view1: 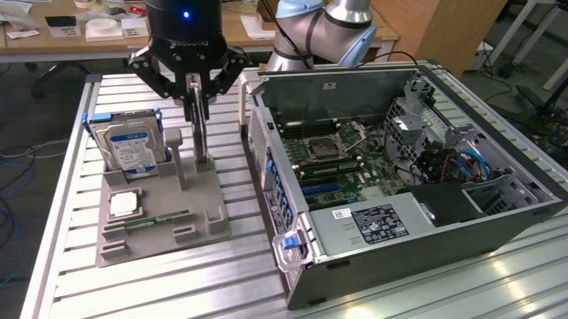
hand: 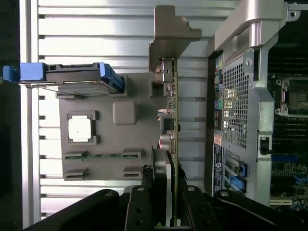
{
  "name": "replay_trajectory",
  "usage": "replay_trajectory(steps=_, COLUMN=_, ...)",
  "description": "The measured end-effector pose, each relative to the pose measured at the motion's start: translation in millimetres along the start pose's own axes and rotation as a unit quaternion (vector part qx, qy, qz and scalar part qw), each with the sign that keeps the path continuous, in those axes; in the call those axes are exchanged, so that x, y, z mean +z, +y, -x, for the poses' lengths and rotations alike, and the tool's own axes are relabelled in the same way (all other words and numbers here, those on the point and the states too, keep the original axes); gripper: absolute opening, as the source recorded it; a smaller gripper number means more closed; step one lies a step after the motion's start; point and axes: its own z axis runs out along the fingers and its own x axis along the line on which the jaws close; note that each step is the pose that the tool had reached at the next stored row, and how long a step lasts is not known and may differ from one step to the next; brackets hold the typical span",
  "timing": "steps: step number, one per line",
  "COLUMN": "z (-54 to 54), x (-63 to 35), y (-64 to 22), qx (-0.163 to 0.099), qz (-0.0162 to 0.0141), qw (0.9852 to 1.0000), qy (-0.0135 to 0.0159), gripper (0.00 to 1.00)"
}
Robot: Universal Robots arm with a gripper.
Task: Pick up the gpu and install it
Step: 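Pick up the gpu and move the gpu toward the slot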
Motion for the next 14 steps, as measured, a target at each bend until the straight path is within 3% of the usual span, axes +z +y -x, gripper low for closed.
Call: replay_trajectory(steps=14, z=-0.3, x=-28.6, y=1.2, qx=0.000, qz=-0.0001, qw=1.0000, qy=0.0000, gripper=0.28)
